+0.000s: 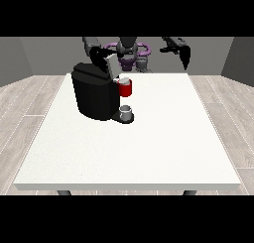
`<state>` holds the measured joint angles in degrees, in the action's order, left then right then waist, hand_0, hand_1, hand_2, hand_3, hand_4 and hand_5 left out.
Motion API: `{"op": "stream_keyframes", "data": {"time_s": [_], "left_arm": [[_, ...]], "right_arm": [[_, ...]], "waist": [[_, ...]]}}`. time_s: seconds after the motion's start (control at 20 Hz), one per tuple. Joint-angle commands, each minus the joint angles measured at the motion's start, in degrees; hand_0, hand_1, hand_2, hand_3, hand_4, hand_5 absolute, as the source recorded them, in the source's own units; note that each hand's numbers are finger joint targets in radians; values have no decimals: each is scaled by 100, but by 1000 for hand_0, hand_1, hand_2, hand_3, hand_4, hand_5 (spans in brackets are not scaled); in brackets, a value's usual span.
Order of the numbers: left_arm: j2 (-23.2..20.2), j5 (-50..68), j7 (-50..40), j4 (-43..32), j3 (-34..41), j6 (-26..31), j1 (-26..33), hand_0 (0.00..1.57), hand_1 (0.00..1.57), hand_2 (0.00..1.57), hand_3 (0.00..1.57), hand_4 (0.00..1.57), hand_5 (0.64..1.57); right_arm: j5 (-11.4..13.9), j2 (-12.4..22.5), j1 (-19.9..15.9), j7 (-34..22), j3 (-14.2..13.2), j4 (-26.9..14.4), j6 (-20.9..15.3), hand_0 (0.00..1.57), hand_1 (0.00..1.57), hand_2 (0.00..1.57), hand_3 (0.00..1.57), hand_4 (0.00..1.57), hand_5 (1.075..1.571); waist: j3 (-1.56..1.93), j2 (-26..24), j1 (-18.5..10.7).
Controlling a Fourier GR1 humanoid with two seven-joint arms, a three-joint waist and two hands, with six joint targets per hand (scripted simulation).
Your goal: Insert the coffee pod into the coffee machine and close the lid
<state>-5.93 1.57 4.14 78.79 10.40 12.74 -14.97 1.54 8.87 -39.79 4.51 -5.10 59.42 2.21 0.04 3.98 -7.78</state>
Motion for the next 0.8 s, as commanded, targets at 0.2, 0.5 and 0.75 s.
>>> {"op": "stream_keyframes", "data": {"time_s": [0.2,0.5,0.75], "left_arm": [[49,-96,133,-210,-111,-57,-14,0,0,0,0,148,1571],[141,-146,72,-183,-128,-314,-385,0,0,0,0,154,1571],[87,-85,336,-196,-189,-47,-194,0,0,0,0,196,1571]], "right_arm": [[456,-228,-472,-299,463,24,-226,0,0,0,0,173,1571],[462,-107,-468,-330,575,237,-15,0,0,0,0,142,1571],[424,-217,-360,-321,640,505,-78,0,0,0,0,30,1571]], "waist": [[-6,123,-236],[-4,163,-98],[-5,28,-215]]}}
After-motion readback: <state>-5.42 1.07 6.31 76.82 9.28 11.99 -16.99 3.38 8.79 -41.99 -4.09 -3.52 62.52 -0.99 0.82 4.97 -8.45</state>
